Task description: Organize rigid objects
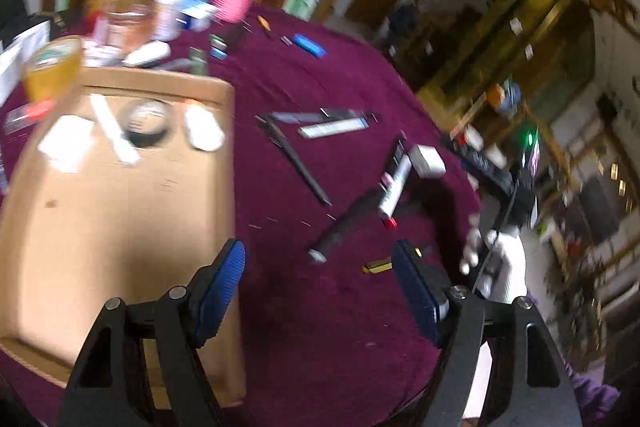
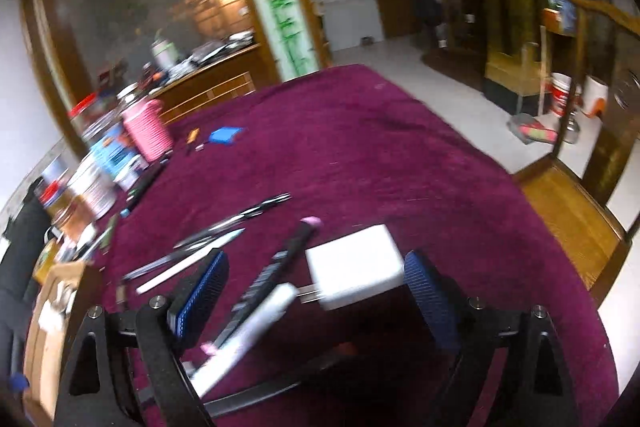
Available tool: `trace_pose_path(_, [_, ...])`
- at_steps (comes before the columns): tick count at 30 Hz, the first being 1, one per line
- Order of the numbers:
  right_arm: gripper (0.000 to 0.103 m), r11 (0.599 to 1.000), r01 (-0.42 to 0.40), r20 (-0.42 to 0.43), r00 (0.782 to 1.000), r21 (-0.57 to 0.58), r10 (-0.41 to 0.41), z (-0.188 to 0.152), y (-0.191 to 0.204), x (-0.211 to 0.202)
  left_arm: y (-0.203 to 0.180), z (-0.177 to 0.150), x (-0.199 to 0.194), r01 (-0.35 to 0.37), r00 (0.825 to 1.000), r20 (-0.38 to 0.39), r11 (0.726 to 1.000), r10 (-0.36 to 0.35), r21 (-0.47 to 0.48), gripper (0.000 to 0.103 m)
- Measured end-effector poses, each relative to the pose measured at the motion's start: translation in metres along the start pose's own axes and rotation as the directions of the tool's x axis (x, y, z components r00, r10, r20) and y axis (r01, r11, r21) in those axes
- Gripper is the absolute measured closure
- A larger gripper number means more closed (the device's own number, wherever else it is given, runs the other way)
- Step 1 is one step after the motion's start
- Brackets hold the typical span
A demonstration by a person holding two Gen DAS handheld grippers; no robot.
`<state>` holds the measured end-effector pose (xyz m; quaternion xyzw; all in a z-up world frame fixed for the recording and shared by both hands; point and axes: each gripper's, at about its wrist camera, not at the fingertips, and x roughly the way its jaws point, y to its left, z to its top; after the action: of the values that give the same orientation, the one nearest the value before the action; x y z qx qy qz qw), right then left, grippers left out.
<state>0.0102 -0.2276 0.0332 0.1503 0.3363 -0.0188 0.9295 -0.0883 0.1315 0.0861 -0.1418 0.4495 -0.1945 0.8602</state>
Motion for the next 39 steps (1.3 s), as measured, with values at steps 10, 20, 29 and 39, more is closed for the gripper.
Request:
trace_pose_path(10, [0.011,0.997,-0.054,-0.020,0.998,0.057,0.055,0.001,-0.019,0.004,-0.057,0.000,0.098,-0.128,0.978,-0.135,0.972,0.157,0.198,0.028])
trace_pose_path(20, [0.011,0.995,-0.083,-0.055,0.995,0.060,0.086,-0.004,-0.018,0.013,-0.062,0.005,0.143,-0.249,0.949,-0.109,0.916,0.295,0.313,0.058])
trace_pose_path(29, [0.011,0.994,-0.073,-0.074,0.994,0.083,0.079,-0.006,-0.022,0.017,-0.059,-0.004,0.129,-0.182,0.961,-0.153,0.947,0.228,0.266,0.089])
trace_pose_path(39, [0.011,0.997,-0.043,-0.079,0.996,0.063,0.048,-0.007,-0.021,0.018,-0.087,-0.009,0.151,-0.197,0.968,-0.075,0.914,0.238,0.356,0.051])
